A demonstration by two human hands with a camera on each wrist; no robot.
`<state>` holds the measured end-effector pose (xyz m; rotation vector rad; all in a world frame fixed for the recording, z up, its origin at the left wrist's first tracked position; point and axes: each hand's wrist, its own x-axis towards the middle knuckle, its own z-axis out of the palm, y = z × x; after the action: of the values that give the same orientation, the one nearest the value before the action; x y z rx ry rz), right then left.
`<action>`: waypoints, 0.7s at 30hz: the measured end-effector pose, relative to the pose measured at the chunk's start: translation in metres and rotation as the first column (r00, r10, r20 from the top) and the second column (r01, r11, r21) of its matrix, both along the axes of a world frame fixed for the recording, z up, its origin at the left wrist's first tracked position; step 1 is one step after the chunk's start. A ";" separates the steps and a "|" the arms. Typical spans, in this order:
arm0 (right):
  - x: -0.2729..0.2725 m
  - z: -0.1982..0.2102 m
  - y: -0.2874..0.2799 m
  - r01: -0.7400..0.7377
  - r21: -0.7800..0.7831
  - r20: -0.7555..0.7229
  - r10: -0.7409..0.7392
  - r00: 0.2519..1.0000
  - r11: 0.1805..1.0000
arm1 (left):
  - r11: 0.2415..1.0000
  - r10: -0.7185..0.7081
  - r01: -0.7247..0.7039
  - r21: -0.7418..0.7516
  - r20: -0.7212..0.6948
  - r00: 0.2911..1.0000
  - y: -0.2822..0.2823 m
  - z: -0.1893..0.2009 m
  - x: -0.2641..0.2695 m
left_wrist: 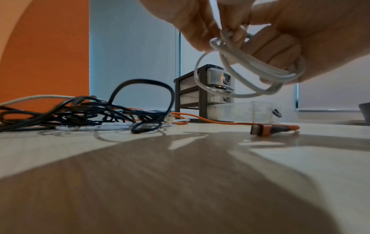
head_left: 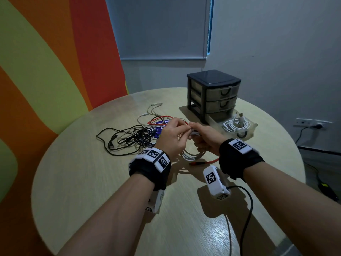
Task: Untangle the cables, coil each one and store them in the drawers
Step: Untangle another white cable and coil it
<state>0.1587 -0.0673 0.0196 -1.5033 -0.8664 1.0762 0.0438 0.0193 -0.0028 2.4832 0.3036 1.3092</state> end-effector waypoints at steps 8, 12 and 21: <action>0.002 0.004 0.002 0.103 0.110 -0.178 -0.082 0.981 0.989 | 0.976 0.030 -0.099 -0.195 -0.329 0.944 -0.005 0.003 -0.001; 0.001 0.006 0.002 0.051 0.083 -0.221 -0.031 0.975 0.995 | 0.955 0.045 -0.156 -0.251 -0.397 0.917 -0.004 0.002 0.000; -0.011 0.007 0.006 0.105 0.068 -0.145 -0.094 0.985 0.992 | 0.938 0.121 -0.234 -0.257 -0.391 0.912 -0.005 0.007 0.001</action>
<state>0.1480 -0.0611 0.0266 -1.3752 -0.7177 1.0516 0.0445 0.0143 0.0042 2.4632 0.7764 0.7670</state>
